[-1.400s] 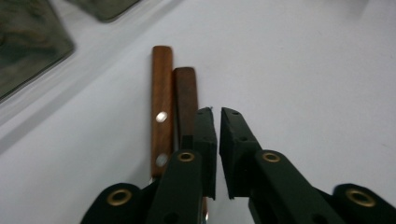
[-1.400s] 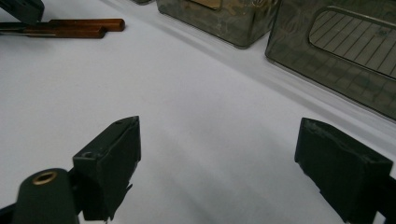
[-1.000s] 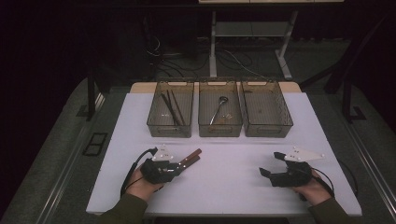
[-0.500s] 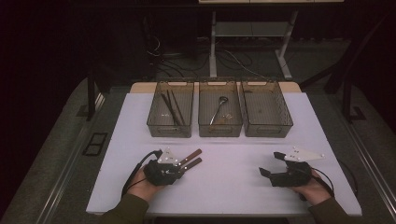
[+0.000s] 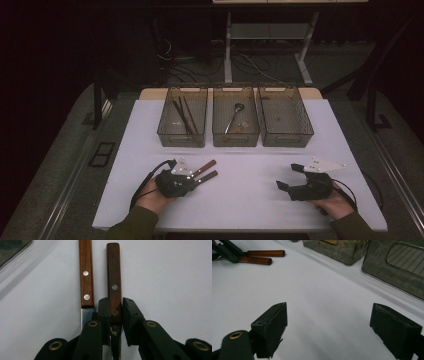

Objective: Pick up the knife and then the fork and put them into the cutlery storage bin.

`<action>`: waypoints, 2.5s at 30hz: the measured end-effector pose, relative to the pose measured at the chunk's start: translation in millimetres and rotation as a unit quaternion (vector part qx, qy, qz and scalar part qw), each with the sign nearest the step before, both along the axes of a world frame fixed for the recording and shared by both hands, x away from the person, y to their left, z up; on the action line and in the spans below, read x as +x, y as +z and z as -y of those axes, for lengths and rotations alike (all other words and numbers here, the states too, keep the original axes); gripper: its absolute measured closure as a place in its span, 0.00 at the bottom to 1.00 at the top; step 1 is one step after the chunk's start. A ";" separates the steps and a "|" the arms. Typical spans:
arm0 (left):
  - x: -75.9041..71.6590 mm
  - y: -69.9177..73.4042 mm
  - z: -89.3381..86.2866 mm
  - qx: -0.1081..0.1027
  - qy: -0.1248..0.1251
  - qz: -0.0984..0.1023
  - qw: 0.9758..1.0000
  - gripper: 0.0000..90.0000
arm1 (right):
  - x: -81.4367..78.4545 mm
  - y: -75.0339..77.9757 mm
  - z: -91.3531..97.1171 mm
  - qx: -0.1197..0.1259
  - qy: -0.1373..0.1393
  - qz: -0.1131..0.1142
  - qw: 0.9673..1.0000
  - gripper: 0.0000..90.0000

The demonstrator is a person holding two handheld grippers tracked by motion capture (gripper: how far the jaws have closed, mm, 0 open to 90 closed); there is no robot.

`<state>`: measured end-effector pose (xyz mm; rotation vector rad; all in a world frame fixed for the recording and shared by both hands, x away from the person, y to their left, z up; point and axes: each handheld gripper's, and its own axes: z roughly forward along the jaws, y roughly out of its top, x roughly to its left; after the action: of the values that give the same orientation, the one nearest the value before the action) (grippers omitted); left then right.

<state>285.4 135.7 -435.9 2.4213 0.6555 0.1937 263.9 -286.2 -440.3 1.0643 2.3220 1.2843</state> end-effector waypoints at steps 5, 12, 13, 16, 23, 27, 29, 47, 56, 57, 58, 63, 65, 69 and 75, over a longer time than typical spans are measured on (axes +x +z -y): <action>0.9 3.8 4.2 -0.006 -0.015 -0.013 1.000 0.86 | 1.1 4.9 -2.1 -0.002 0.028 -0.006 1.000 0.15; 3.4 11.4 20.1 -0.006 -0.054 -0.023 0.998 0.86 | 7.0 14.7 -11.7 -0.006 0.104 -0.023 0.994 0.15; 4.1 12.4 23.3 -0.008 -0.061 -0.020 0.998 0.86 | 8.4 15.4 -15.0 -0.013 0.115 -0.025 0.993 0.16; 4.6 17.5 32.5 -0.013 -0.079 -0.020 0.997 0.86 | 11.6 19.0 -25.6 -0.028 0.143 -0.028 0.989 0.16; 3.6 29.7 52.8 -0.029 -0.099 -0.022 0.994 0.86 | 21.6 30.8 -48.2 -0.020 0.190 -0.023 0.981 0.16; 7.7 37.5 63.4 -0.030 -0.115 -0.019 0.993 0.86 | 27.5 38.1 -58.6 -0.011 0.214 -0.020 0.977 0.16; 10.7 40.9 69.7 -0.029 -0.128 -0.024 0.991 0.86 | 30.4 43.5 -63.2 -0.007 0.230 -0.017 0.973 0.16; 18.7 56.4 122.6 -0.008 -0.228 -0.011 0.974 0.86 | 50.1 43.2 -92.3 -0.090 0.357 -0.048 0.929 0.60; 16.1 58.1 127.7 -0.003 -0.243 -0.016 0.970 0.86 | 48.0 42.8 -93.2 -0.094 0.375 -0.057 0.920 0.80; 16.0 58.7 127.8 0.000 -0.246 -0.015 0.969 0.86 | 47.7 42.7 -93.1 -0.092 0.378 -0.058 0.919 0.81; 15.6 58.8 128.0 -0.001 -0.248 -0.015 0.969 0.86 | 47.3 43.0 -93.0 -0.092 0.379 -0.062 0.919 0.81; 14.4 58.6 128.2 -0.001 -0.263 -0.018 0.965 0.86 | 45.4 43.1 -93.2 -0.091 0.393 -0.069 0.912 0.84; 14.6 58.4 127.6 -0.005 -0.265 -0.020 0.964 0.86 | 44.8 43.4 -93.5 -0.092 0.392 -0.074 0.913 0.84; 15.2 58.7 126.3 -0.010 -0.266 -0.016 0.964 0.85 | 44.7 44.3 -93.0 -0.088 0.390 -0.069 0.914 0.84; 16.9 58.5 118.3 -0.035 -0.252 0.003 0.967 0.71 | 46.0 46.8 -88.9 -0.080 0.381 -0.063 0.919 0.84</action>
<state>302.3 17.4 -377.4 2.4287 0.0275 -0.0320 309.9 -197.3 -393.5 0.1595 3.0209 1.2266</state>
